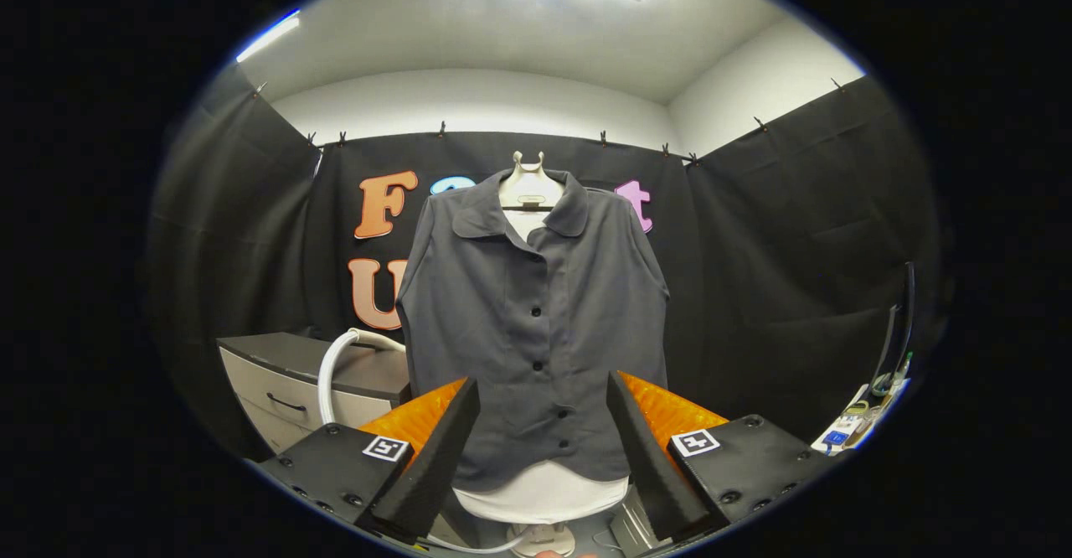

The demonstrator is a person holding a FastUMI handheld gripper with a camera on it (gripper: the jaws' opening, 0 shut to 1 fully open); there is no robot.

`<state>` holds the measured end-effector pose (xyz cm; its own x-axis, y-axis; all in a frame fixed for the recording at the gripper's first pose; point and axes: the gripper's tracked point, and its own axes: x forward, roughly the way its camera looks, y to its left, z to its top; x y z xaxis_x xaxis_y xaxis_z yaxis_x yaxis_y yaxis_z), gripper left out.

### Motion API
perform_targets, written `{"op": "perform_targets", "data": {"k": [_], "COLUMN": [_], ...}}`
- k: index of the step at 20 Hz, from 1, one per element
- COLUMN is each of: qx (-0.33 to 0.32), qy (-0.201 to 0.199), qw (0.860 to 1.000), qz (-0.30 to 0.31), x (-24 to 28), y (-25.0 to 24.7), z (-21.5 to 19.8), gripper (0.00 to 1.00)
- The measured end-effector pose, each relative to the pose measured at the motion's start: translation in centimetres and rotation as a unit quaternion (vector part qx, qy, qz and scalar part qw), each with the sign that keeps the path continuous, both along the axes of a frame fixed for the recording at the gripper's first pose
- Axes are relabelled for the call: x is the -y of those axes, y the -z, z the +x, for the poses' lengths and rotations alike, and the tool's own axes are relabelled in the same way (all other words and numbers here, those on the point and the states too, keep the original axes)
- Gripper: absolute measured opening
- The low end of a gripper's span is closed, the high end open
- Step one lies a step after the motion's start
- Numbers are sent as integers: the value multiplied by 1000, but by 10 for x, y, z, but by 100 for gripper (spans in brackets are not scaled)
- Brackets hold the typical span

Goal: Iron the clothes twice with a garment steamer, once on the left side and once on the right side.

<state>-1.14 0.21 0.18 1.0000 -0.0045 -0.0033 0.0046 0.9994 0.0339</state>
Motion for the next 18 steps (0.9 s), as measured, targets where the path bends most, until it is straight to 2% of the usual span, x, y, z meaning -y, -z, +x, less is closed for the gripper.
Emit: {"op": "perform_targets", "data": {"k": [4,11,14,18], "qx": [4,-27,-29,-29], "qy": [12,9,-10,-67], "qw": [1000,999,999,997], "qz": [27,17,12,-4], "x": [4,-15,-37,-83], "y": [-4,-2,-18,-64], "z": [1,14,26,44], "gripper": [99,100,100,100]}}
